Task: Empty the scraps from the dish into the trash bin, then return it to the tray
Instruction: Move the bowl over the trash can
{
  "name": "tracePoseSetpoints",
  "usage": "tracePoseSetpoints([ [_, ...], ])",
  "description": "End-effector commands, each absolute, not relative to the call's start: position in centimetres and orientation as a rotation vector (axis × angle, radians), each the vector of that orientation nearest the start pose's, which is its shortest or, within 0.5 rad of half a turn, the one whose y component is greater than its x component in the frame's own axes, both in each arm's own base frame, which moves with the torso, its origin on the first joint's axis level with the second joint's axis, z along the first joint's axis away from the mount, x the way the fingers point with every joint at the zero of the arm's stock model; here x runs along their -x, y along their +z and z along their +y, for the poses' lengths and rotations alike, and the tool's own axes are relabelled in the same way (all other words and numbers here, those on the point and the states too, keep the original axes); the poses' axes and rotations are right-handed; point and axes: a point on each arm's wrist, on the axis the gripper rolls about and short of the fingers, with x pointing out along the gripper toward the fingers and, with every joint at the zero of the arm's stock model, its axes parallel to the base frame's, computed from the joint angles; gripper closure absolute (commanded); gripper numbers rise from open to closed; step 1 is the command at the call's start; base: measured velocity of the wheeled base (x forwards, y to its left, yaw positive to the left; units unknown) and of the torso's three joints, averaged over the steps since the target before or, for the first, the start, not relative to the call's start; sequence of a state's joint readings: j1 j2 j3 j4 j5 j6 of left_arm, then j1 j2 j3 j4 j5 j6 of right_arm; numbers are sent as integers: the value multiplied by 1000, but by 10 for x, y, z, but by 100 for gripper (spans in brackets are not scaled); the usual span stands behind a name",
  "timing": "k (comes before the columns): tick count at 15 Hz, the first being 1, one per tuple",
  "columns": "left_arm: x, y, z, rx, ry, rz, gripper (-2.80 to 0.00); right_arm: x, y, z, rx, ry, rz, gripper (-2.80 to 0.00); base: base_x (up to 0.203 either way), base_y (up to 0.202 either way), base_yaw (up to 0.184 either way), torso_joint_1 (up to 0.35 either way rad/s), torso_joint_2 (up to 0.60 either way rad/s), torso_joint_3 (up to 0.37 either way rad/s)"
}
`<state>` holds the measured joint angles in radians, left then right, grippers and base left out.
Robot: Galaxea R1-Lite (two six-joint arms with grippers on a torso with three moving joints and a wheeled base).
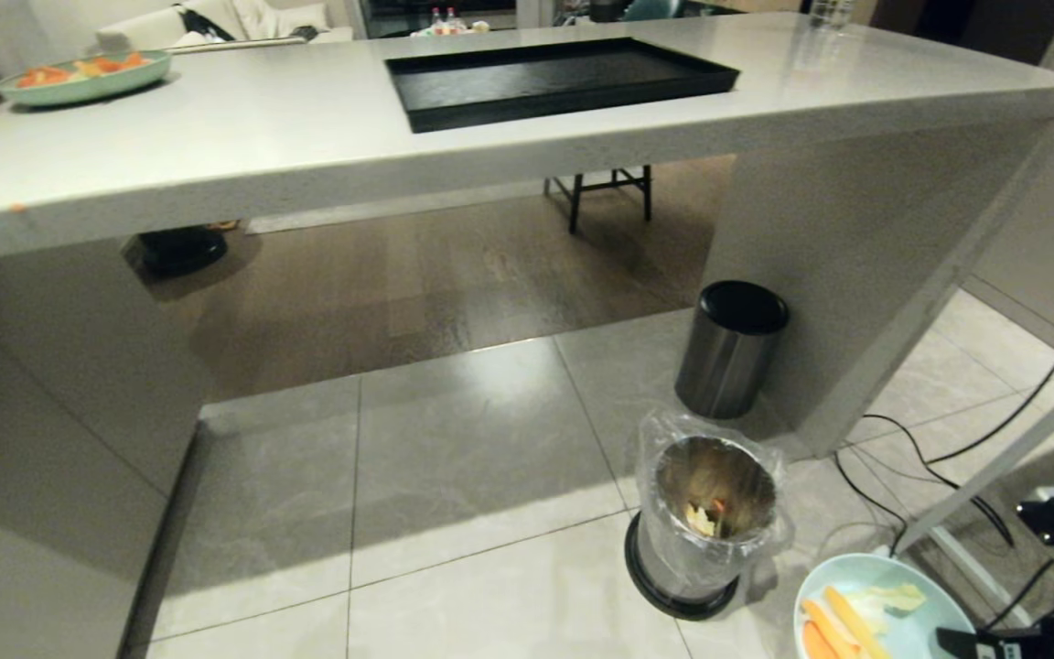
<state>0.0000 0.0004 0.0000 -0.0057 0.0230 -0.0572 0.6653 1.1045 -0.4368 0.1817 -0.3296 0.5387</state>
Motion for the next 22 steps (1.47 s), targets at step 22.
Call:
tracePoseSetpoints([
  [22,23,76,1,60,23,-5,0,-94,144,67,-97,119,796,0,0,0,-21,1,0,0],
])
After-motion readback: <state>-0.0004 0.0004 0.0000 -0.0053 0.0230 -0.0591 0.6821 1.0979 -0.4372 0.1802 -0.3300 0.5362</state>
